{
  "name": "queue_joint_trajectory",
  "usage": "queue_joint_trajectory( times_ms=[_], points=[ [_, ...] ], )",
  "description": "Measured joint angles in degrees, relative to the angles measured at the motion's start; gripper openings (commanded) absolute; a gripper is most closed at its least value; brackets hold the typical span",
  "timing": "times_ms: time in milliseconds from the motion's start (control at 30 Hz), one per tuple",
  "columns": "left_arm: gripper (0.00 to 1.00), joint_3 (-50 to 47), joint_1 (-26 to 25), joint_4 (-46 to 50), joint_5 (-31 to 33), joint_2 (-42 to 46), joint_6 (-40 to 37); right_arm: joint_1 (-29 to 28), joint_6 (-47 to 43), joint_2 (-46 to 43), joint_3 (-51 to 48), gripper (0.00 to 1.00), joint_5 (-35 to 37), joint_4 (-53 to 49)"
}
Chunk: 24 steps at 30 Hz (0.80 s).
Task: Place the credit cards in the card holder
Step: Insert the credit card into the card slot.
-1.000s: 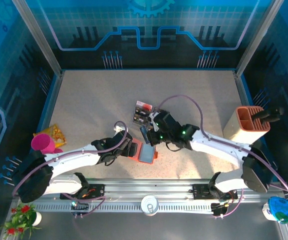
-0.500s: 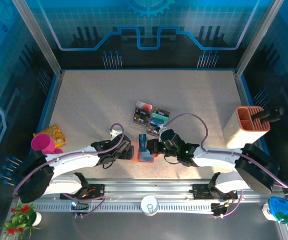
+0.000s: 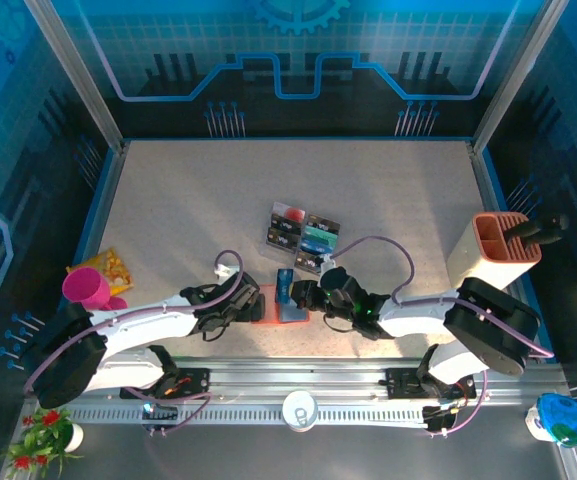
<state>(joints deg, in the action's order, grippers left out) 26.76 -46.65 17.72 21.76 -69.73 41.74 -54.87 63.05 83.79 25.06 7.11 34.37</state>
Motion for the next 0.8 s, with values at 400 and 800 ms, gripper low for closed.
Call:
queue_joint_trajectory(
  times_ms=[400,800],
  points=[
    [0.99,0.0,0.0,0.0,-0.1,-0.7,0.3,-0.3,1.8,3.0,-2.2,0.0,0.1,4.1],
    [0.99,0.0,0.0,-0.1,-0.1,-0.9,0.3,-0.3,2.9,5.3,-3.0,0.0,-0.3,7.6]
  ],
)
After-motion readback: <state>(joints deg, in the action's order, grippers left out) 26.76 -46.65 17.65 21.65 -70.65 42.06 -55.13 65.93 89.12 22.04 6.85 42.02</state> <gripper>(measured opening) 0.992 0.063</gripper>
